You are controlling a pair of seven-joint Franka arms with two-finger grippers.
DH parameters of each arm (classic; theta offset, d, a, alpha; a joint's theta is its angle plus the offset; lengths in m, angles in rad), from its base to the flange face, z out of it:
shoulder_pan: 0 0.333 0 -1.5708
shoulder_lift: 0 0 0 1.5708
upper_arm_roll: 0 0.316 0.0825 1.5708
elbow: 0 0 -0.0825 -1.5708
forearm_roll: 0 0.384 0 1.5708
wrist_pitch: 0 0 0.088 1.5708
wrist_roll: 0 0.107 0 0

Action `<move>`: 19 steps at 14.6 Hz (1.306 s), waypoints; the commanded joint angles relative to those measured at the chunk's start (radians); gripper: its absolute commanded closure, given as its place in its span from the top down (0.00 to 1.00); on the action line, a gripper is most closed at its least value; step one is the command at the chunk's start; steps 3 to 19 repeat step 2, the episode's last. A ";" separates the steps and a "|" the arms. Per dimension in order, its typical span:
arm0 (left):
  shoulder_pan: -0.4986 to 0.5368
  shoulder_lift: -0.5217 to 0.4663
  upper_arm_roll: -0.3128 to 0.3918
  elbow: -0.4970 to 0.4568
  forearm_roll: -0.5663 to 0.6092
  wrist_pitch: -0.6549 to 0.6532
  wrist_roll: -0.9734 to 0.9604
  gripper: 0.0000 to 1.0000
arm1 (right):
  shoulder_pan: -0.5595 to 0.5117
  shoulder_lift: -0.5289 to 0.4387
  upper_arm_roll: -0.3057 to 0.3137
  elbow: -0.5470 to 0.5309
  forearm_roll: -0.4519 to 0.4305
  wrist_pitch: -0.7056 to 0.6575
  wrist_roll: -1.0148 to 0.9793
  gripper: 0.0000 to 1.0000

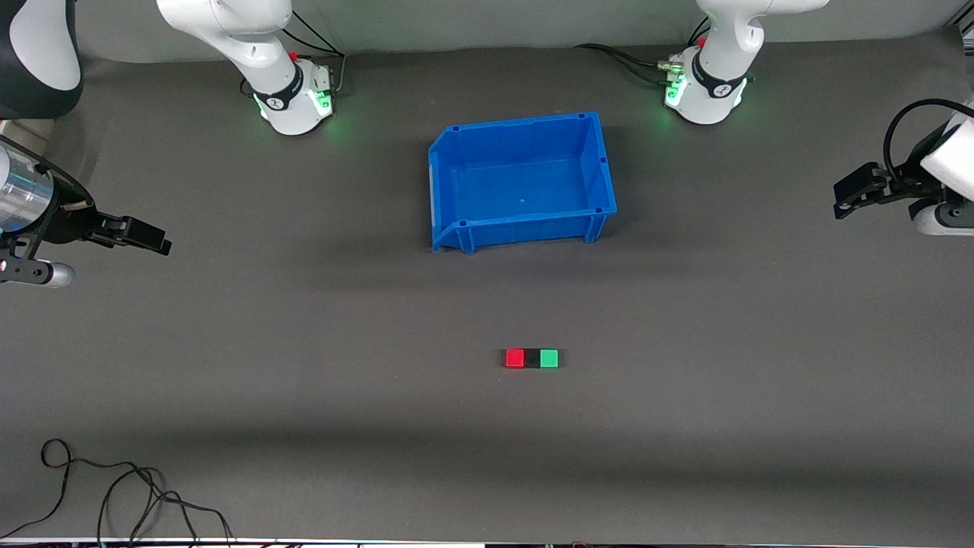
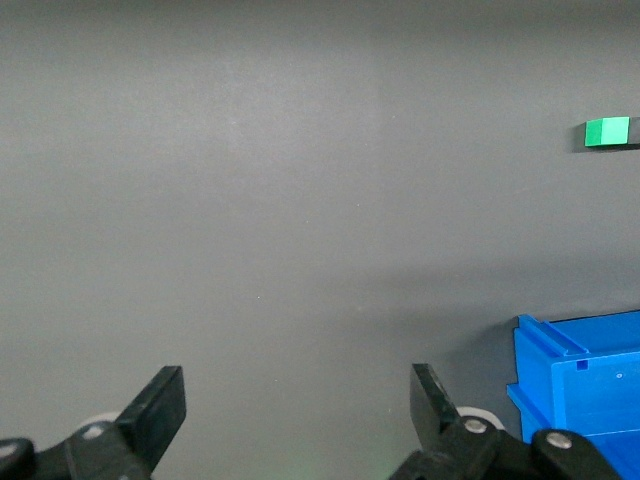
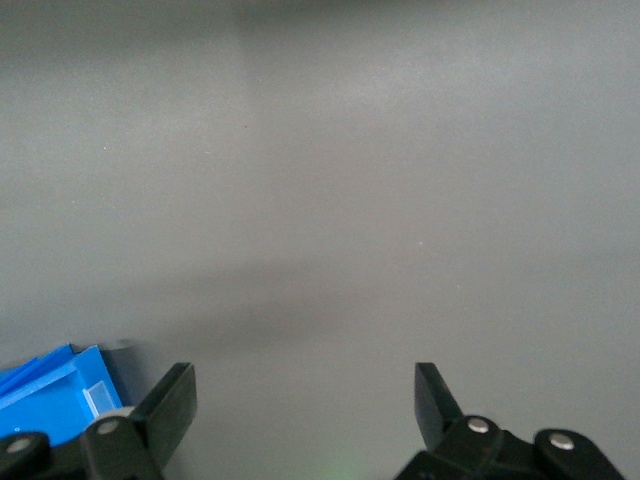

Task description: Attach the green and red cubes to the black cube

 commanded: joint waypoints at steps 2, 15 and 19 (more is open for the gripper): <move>-0.007 -0.018 0.002 -0.006 0.002 -0.005 -0.009 1.00 | -0.010 -0.008 0.003 -0.007 -0.015 -0.002 -0.023 0.98; -0.007 -0.018 0.002 -0.006 0.002 -0.005 -0.009 1.00 | -0.010 -0.008 0.003 -0.007 -0.015 -0.002 -0.023 0.98; -0.007 -0.018 0.002 -0.006 0.002 -0.005 -0.009 1.00 | -0.010 -0.008 0.003 -0.007 -0.015 -0.002 -0.023 0.98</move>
